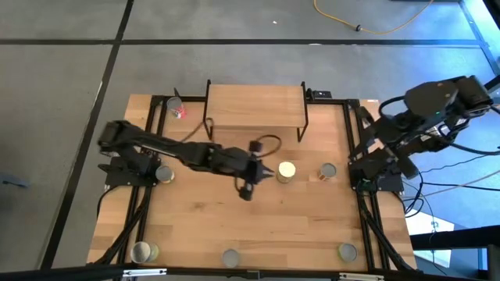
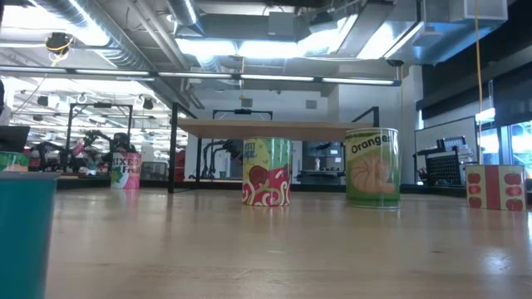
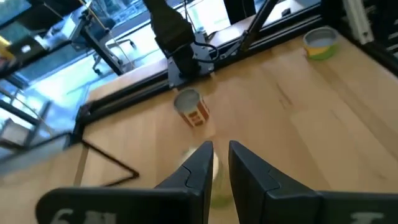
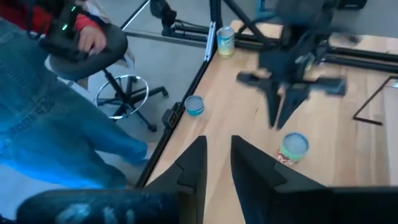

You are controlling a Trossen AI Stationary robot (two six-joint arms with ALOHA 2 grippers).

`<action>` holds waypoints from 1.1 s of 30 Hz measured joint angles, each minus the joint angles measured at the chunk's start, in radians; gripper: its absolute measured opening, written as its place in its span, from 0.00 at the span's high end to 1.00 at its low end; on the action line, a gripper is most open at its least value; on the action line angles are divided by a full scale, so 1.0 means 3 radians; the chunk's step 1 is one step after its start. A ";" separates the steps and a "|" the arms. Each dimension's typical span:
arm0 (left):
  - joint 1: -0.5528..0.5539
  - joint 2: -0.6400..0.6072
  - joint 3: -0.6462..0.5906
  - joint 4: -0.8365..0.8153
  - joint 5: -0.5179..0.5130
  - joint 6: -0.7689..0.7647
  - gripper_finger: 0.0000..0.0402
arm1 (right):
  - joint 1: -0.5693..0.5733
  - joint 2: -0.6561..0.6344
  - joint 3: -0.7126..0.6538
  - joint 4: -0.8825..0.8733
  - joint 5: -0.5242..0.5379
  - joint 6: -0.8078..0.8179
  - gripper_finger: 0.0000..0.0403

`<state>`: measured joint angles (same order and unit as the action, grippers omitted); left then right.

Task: Pick and place cans onto a shelf
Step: Put the canned oranges on the shelf

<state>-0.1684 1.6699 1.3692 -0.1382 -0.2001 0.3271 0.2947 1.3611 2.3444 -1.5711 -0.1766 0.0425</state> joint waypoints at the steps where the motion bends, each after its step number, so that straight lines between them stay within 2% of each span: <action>1: 0.0000 0.0117 0.0103 0.0000 -0.0010 0.0067 0.89 | 0.0000 -0.0024 -0.0001 0.0000 0.0021 0.0000 0.82; 6: 0.0000 0.0635 0.0545 -0.0013 -0.0012 0.0348 0.89 | -0.0001 -0.0126 -0.0001 0.0000 0.0027 0.0001 0.82; 13: 0.0029 0.1068 0.0870 -0.0185 -0.0015 0.0324 0.89 | -0.0001 -0.0170 -0.0001 0.0000 0.0021 0.0003 0.82; 17: 0.0032 0.1139 0.0884 -0.0353 -0.0024 0.0174 0.89 | -0.0001 -0.0170 -0.0001 0.0000 -0.0011 0.0003 0.82; 23: 0.0032 0.1136 0.0886 -0.0593 -0.0270 0.0073 0.89 | -0.0001 -0.0170 -0.0001 0.0000 -0.0008 0.0000 0.82; 33: 0.0066 0.1184 0.0883 -0.0654 -0.0257 -0.0065 0.89 | -0.0002 -0.0170 -0.0001 0.0000 -0.0005 -0.0037 0.82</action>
<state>-0.1486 2.0251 1.6341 -0.3343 -0.2771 0.3077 0.2942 1.3102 2.3440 -1.5711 -0.1780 0.0313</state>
